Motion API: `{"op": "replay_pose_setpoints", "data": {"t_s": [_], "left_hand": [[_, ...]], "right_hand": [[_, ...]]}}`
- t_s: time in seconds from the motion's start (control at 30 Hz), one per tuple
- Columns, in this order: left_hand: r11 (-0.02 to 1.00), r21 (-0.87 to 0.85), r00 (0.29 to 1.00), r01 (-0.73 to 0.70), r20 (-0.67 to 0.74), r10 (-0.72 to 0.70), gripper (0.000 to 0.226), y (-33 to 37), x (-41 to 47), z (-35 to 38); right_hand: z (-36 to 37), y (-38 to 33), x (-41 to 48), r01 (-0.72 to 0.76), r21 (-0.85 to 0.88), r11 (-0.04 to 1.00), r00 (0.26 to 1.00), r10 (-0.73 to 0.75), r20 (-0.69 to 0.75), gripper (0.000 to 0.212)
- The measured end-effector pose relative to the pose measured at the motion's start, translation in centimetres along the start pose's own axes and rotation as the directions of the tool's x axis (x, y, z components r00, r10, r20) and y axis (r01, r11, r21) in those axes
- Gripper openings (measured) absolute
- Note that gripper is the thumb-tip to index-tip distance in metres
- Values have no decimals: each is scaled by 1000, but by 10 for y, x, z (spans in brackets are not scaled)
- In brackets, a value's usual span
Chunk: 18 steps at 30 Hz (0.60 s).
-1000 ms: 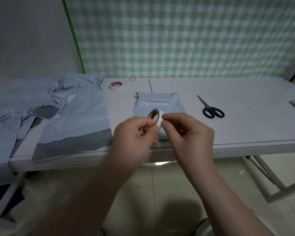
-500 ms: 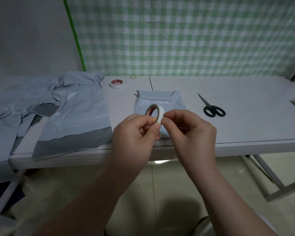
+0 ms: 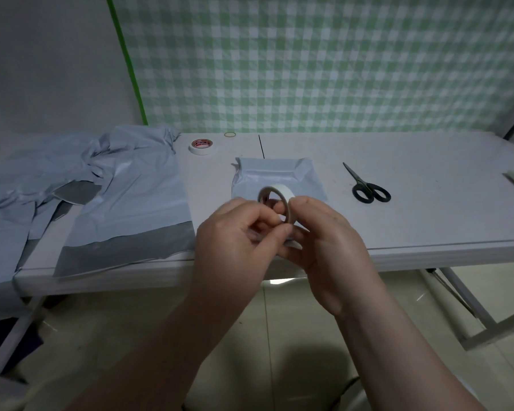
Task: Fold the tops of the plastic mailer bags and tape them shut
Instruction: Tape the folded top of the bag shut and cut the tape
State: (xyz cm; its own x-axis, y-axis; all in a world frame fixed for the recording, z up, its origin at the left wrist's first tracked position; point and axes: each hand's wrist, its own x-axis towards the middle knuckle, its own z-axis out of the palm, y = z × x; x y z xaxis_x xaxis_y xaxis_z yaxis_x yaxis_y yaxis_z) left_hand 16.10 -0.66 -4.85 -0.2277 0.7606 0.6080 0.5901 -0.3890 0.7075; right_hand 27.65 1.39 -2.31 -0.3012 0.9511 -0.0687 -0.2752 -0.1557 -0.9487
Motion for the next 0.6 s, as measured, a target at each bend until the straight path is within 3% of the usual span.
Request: {"op": "replay_pose_setpoints", "data": {"t_s": [0.07,0.17,0.6], "left_hand": [[998,59,1000,0,-23,1,35,1,3,-3],[999,33,997,-7,73,4,55,3,6,-6],[986,34,986,-165,-9,165,40,-1,-1,3]], "right_hand": [[-3,-3,0,-4,-67,998,1000,4,-7,20],[-6,-5,0,-26,-130,991,1000,26,-5,21],[-5,-6,0,-11,-120,993,1000,13,20,26]]}}
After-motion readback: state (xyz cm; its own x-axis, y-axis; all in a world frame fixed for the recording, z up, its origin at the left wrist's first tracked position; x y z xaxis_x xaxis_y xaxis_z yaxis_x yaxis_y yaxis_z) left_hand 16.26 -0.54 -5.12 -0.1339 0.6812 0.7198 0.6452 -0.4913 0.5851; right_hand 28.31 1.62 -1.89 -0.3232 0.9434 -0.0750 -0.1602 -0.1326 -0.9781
